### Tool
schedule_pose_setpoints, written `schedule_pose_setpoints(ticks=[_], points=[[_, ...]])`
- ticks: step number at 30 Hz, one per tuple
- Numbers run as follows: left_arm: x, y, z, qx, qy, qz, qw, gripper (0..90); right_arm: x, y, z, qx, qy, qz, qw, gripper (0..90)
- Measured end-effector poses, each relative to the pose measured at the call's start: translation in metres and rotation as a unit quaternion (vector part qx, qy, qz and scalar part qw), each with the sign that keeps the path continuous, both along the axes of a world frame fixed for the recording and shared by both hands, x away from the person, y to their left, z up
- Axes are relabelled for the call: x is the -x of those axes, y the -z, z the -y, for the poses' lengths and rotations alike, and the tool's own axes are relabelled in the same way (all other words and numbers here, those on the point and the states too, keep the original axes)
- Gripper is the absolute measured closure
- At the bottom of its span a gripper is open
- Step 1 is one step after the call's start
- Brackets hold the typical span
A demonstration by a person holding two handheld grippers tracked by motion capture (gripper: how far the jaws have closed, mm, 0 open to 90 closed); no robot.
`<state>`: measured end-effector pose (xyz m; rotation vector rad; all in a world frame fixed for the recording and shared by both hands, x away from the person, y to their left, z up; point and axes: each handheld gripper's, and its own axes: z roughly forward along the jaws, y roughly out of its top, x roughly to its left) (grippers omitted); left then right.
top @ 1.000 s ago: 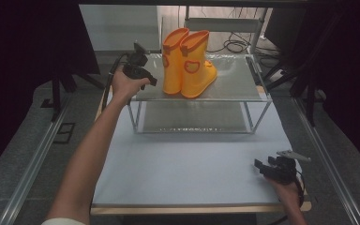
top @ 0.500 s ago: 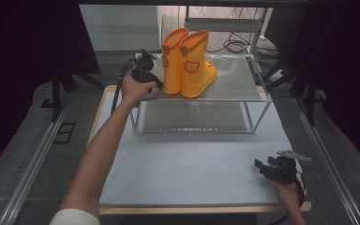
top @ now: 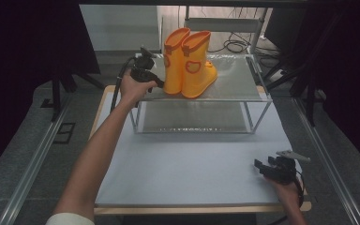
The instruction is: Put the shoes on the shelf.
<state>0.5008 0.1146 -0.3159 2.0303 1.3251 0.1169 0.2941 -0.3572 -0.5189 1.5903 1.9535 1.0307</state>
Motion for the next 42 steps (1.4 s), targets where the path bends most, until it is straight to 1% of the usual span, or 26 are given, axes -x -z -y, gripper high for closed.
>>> schedule_pose_setpoints(ticks=[7,9,10,12,13,17,24,30,34,35,37,42], points=[[0.003,-0.003,0.001,-0.002,0.006,-0.001,1.0000,90.0,0.000,0.000,-0.001,0.005,0.001,0.000,1.0000,33.6],[0.004,-0.002,0.003,-0.001,0.005,-0.001,1.0000,90.0,0.000,0.000,-0.001,0.003,0.002,0.000,1.0000,33.6],[0.004,-0.001,0.004,0.004,-0.001,-0.002,1.0000,90.0,0.000,0.000,-0.001,0.000,0.004,0.000,1.0000,33.6],[0.004,-0.001,0.006,-0.001,0.006,-0.003,1.0000,90.0,0.000,0.000,-0.001,0.001,0.003,0.000,1.0000,33.8],[0.005,-0.002,0.007,-0.002,0.008,-0.001,1.0000,90.0,0.000,0.000,-0.001,0.002,0.003,0.000,1.0000,33.7],[0.006,-0.003,0.010,-0.004,0.013,-0.003,0.9999,90.0,0.000,0.000,-0.002,0.007,0.002,0.001,1.0000,33.8],[0.008,-0.005,0.017,0.000,0.021,-0.004,0.9998,90.0,0.000,0.000,-0.002,0.008,0.003,0.000,1.0000,34.2],[0.009,-0.006,0.026,0.005,0.034,-0.008,0.9994,90.0,0.000,0.000,-0.002,0.011,0.004,0.002,0.9999,34.2],[0.011,-0.008,0.038,0.014,0.047,-0.014,0.9987,90.0,0.000,0.000,-0.002,0.011,0.004,0.002,0.9999,34.2],[0.011,-0.007,0.042,0.020,0.051,-0.014,0.9984,90.0,0.000,0.000,-0.002,0.011,0.004,0.002,0.9999,34.2],[0.011,-0.008,0.046,0.018,0.055,-0.016,0.9982,90.0,0.000,0.000,-0.002,0.011,0.004,0.002,0.9999,34.2],[0.012,-0.008,0.054,0.022,0.060,-0.016,0.9978,90.0,0.000,0.000,-0.002,0.009,0.005,0.002,0.9999,34.2]])
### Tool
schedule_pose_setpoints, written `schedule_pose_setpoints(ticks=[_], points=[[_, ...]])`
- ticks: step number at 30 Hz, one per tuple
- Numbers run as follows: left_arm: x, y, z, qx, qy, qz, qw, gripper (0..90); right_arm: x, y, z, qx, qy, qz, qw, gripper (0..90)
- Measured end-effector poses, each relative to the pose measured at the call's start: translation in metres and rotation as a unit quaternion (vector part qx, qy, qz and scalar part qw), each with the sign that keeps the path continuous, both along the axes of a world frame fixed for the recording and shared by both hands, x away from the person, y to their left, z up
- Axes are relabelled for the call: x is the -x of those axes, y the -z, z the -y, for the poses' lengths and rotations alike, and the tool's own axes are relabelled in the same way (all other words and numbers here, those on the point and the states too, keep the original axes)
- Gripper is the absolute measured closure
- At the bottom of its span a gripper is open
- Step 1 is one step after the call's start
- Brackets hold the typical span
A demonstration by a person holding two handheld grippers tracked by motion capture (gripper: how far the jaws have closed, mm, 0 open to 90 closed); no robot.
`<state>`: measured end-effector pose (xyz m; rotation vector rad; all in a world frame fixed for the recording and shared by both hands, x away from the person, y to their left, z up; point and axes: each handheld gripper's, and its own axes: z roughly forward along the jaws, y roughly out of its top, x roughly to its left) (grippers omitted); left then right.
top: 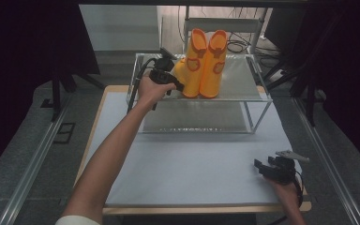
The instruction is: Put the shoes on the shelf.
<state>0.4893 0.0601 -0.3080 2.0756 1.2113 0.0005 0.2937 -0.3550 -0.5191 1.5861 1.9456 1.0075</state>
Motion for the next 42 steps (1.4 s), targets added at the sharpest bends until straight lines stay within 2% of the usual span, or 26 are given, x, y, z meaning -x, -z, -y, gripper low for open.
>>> schedule_pose_setpoints(ticks=[12,17,23,28,30,32,38,42], points=[[0.000,0.001,-0.002,0.007,0.000,-0.004,1.0000,90.0,0.000,0.000,-0.001,0.000,0.002,0.000,1.0000,34.2],[0.000,0.000,0.002,0.002,-0.002,-0.003,1.0000,90.0,0.000,0.000,-0.001,0.002,0.002,0.000,1.0000,34.1],[0.000,-0.001,0.004,0.008,-0.001,-0.002,1.0000,90.0,0.000,0.000,-0.001,0.002,0.002,0.000,1.0000,34.1],[0.000,0.001,-0.001,0.014,0.003,-0.003,0.9999,90.0,0.000,0.000,0.000,0.001,0.001,0.001,1.0000,34.1],[0.001,0.001,-0.003,0.010,0.004,0.002,0.9999,89.5,0.000,0.000,0.000,0.000,0.001,0.001,1.0000,34.1],[0.004,-0.001,-0.005,0.006,0.004,0.013,0.9999,84.2,0.000,0.000,0.000,-0.002,0.001,0.001,1.0000,34.1],[0.014,-0.008,-0.021,0.022,0.016,0.042,0.9987,72.6,0.000,0.000,0.000,-0.007,0.003,-0.001,1.0000,34.1],[0.023,-0.010,-0.030,0.034,0.017,0.049,0.9981,63.4,0.000,0.000,0.000,-0.006,0.003,-0.001,1.0000,34.1]])
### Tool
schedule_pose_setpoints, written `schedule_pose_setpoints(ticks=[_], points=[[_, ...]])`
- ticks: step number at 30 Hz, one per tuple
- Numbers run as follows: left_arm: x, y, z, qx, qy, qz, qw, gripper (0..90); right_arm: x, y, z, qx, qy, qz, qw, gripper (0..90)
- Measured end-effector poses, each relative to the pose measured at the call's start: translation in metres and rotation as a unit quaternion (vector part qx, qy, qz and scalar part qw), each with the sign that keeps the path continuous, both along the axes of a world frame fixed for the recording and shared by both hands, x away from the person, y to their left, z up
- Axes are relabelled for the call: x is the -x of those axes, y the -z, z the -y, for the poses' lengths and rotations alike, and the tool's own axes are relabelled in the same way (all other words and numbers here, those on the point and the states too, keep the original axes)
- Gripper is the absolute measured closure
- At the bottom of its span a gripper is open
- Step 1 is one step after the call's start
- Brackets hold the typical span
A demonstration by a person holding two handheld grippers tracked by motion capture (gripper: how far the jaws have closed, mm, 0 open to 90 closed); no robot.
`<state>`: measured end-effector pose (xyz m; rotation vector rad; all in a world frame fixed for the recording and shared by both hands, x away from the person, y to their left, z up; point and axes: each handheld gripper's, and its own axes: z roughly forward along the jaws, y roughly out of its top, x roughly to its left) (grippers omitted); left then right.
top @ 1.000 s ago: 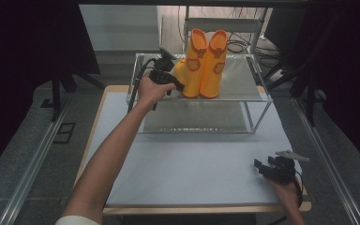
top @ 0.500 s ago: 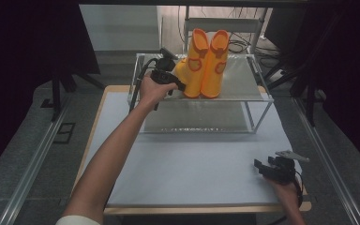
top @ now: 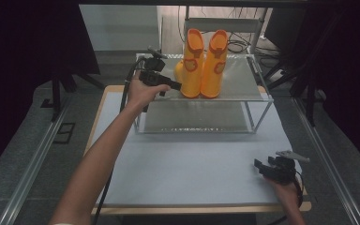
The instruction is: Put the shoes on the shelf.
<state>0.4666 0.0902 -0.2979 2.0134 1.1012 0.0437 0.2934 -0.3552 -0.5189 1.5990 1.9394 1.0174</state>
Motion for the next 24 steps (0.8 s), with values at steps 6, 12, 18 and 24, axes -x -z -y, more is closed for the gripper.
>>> schedule_pose_setpoints(ticks=[6,12,18,24], points=[[0.021,0.001,-0.013,0.008,0.012,0.015,0.9998,56.1,0.000,0.000,0.000,0.001,-0.001,0.001,1.0000,34.2],[0.042,0.005,-0.026,0.012,0.018,0.034,0.9992,52.2,0.000,0.000,0.000,0.001,0.000,0.001,1.0000,34.1],[0.063,0.011,-0.041,0.028,0.027,0.046,0.9982,50.0,0.000,0.000,0.000,0.002,0.000,0.001,1.0000,34.2],[0.083,0.024,-0.056,0.026,0.032,0.054,0.9977,49.5,0.000,0.000,0.000,0.002,0.000,0.000,1.0000,34.2]])
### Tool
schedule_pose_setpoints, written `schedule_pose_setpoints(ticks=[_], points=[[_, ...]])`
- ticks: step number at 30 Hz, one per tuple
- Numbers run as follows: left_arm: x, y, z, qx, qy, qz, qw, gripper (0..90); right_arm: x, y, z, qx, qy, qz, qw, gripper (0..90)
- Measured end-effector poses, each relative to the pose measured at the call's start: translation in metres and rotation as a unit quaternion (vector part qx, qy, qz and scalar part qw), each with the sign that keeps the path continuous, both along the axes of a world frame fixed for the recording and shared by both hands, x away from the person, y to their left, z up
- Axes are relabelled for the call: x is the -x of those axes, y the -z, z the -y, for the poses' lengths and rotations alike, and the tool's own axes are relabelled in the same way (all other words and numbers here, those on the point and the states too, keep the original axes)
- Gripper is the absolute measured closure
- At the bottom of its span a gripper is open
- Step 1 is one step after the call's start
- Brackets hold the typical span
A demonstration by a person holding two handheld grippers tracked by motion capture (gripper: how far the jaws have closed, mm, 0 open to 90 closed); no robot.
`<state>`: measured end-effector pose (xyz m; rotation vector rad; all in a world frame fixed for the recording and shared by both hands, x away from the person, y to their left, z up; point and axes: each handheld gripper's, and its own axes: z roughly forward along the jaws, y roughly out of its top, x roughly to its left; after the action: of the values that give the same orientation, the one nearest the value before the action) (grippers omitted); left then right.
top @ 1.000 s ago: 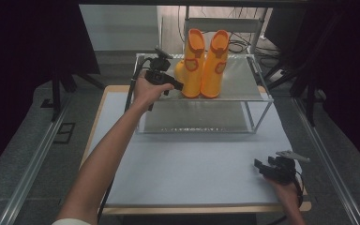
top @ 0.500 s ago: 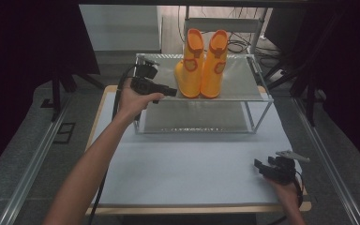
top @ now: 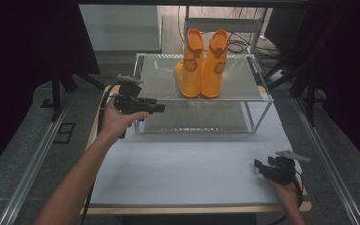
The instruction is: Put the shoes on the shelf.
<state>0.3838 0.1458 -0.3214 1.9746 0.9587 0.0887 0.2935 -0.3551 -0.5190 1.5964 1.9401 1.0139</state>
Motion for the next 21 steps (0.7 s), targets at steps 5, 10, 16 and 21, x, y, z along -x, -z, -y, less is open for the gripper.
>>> schedule_pose_setpoints(ticks=[5,10,16,21], points=[[0.015,0.017,-0.010,-0.002,0.003,-0.005,1.0000,49.1,0.000,0.000,0.000,0.000,0.000,0.000,1.0000,34.2],[0.030,0.035,-0.020,-0.003,0.005,-0.008,0.9999,48.6,0.000,0.000,0.000,0.001,0.000,0.000,1.0000,34.2],[0.039,0.051,-0.029,0.007,0.000,-0.018,0.9998,47.9,0.000,0.000,0.000,0.004,-0.001,0.001,1.0000,34.2],[0.041,0.058,-0.032,0.005,-0.001,-0.022,0.9997,47.8,0.000,0.000,-0.001,0.003,0.002,0.000,1.0000,34.2]])
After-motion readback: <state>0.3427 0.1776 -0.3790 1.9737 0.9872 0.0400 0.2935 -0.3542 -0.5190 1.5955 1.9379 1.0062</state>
